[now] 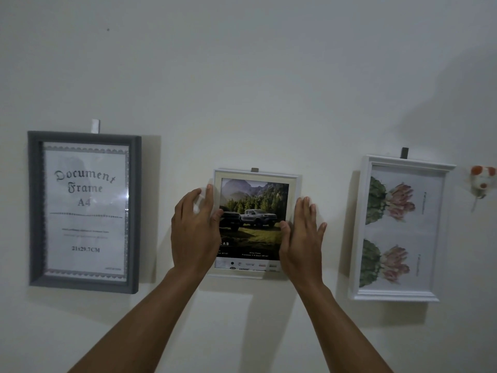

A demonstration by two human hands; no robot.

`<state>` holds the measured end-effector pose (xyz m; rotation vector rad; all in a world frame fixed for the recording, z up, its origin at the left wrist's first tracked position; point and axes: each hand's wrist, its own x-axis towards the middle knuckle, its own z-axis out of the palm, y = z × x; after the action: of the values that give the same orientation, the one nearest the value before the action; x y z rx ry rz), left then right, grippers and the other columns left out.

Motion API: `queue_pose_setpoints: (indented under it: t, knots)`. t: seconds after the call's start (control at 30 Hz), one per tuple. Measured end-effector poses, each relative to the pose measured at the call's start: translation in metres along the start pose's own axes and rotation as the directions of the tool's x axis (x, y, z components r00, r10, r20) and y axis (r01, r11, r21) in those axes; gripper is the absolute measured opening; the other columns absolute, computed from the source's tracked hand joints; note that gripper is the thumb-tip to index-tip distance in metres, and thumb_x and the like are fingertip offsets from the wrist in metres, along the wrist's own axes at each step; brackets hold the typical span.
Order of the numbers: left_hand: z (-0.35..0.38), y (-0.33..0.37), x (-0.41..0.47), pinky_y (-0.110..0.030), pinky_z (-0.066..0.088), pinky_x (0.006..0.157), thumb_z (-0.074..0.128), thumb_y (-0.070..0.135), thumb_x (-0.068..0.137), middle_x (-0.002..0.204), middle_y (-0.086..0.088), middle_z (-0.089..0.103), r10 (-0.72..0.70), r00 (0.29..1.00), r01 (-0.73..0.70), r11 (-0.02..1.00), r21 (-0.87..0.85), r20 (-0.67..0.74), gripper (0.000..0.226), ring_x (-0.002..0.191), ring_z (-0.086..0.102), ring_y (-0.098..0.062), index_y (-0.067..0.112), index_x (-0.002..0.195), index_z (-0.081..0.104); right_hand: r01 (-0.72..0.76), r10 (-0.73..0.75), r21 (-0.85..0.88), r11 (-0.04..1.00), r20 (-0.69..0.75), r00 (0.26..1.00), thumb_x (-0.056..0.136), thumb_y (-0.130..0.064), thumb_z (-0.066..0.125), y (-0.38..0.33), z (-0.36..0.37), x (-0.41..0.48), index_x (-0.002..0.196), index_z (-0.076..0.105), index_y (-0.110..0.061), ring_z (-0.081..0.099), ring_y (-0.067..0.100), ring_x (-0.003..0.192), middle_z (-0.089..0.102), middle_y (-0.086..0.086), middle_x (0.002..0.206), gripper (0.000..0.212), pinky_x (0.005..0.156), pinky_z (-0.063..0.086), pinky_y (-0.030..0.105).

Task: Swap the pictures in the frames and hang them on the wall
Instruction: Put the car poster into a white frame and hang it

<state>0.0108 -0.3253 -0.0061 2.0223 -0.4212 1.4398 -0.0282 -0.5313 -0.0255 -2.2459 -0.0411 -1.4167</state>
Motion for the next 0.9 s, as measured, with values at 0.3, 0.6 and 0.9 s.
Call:
queue_pose_setpoints:
  t: [0.3,0.6,0.9]
  knots:
    - [0.0006,0.0000,0.0003,-0.044,0.044,0.099,0.047,0.037,0.099,0.140,-0.010,0.047,-0.009,1.000,0.009,1.000,0.015,-0.006,0.051,0.130,0.040,-0.028,0.017,0.145,0.042,-0.009,0.009,0.013,1.000,0.006,1.000,0.102,-0.041,0.018,-0.0019,0.0005,-0.0003,0.157,0.001,-0.020,-0.016,0.005,0.150,-0.007,-0.007,0.164,0.062,0.122,-0.012,0.045]
    - [0.0022,-0.0006,0.0003,-0.045,0.044,0.100,0.048,0.042,0.097,0.140,-0.010,0.046,-0.014,1.000,0.014,1.000,0.027,-0.005,0.056,0.131,0.039,-0.027,0.018,0.147,0.039,-0.018,0.018,0.030,0.999,0.002,1.000,0.102,-0.042,0.020,-0.0031,0.0019,-0.0002,0.158,0.000,-0.020,-0.016,0.004,0.150,-0.008,-0.008,0.164,0.063,0.121,-0.014,0.044]
    - [0.0021,-0.0002,-0.0001,-0.042,0.042,0.101,0.042,0.051,0.097,0.141,-0.008,0.045,-0.019,1.000,0.019,1.000,0.018,-0.009,0.060,0.131,0.038,-0.024,0.020,0.148,0.036,-0.019,0.020,0.034,0.999,-0.010,1.000,0.102,-0.044,0.021,-0.0036,0.0017,-0.0006,0.158,0.000,-0.020,-0.015,0.005,0.150,-0.006,-0.006,0.165,0.064,0.122,-0.011,0.045]
